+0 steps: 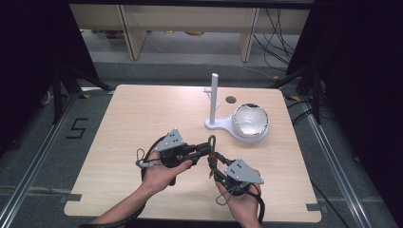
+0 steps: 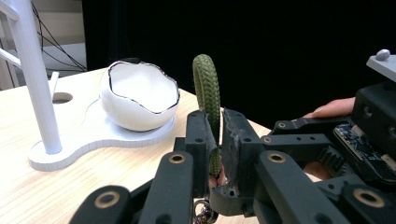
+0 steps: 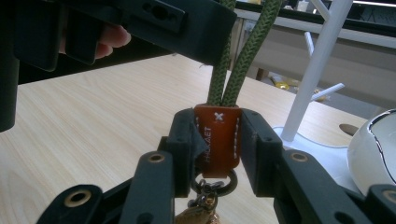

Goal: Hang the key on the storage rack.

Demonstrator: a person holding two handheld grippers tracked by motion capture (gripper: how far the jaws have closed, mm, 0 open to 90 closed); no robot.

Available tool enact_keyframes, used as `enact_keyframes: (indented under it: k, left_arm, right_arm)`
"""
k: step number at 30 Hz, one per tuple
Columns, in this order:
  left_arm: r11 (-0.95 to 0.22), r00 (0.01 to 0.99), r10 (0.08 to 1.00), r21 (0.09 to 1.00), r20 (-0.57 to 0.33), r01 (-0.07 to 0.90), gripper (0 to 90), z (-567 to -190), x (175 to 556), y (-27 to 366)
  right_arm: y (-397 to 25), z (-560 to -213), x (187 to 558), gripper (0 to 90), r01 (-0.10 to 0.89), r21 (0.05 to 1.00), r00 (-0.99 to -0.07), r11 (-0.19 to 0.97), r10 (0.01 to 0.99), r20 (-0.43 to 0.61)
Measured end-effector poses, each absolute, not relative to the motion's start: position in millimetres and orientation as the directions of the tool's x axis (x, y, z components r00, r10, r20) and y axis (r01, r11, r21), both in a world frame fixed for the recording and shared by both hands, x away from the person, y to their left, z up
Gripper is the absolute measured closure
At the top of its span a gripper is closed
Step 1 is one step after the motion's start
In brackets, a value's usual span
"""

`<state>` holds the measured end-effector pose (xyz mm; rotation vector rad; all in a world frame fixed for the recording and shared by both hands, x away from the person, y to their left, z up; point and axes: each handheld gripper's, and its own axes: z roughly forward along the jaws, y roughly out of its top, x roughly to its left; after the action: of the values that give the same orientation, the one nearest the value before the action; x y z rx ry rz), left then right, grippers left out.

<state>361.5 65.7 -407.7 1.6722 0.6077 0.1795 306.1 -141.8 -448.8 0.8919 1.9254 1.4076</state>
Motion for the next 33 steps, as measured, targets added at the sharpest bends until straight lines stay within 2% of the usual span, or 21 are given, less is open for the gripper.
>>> enact_keyframes:
  k: [10, 16, 17, 19, 27, 32, 33]
  left_arm:
    - [-0.073, 0.847, 0.479, 0.951, -0.23, 0.3, 82.9, -408.4, 363.2, 64.4]
    - [-0.093, 0.851, 0.487, 0.956, -0.199, 0.277, 83.5, -406.1, 360.8, 64.3]
    - [-0.099, 0.853, 0.487, 0.958, -0.189, 0.268, 83.5, -404.9, 360.1, 64.3]
    - [-0.097, 0.854, 0.486, 0.96, -0.183, 0.261, 83.6, -403.9, 359.6, 64.1]
    - [-0.106, 0.859, 0.488, 0.967, -0.154, 0.233, 83.7, -401.1, 357.8, 63.2]
    - [-0.104, 0.861, 0.49, 0.972, -0.136, 0.212, 83.8, -398.7, 355.9, 61.6]
    - [-0.108, 0.862, 0.492, 0.974, -0.121, 0.198, 83.8, -397.0, 356.0, 61.8]
  right_arm:
    - [-140.7, -449.6, 307.3, 68.1, 0.136, 0.965, -0.605, 0.225, 0.79, -0.099]
    - [-139.9, -449.2, 309.0, 67.9, 0.119, 0.966, -0.62, 0.229, 0.777, -0.108]
    - [-138.8, -448.3, 307.4, 67.7, 0.158, 0.962, -0.627, 0.223, 0.776, -0.077]
    - [-140.9, -446.5, 308.6, 67.6, 0.125, 0.962, -0.616, 0.244, 0.779, -0.118]
    - [-141.2, -443.6, 308.9, 67.2, 0.117, 0.963, -0.617, 0.243, 0.778, -0.122]
    - [-140.5, -442.8, 308.5, 63.1, 0.13, 0.963, -0.619, 0.238, 0.778, -0.109]
    - [-140.6, -442.8, 308.4, 60.1, 0.131, 0.963, -0.619, 0.235, 0.779, -0.106]
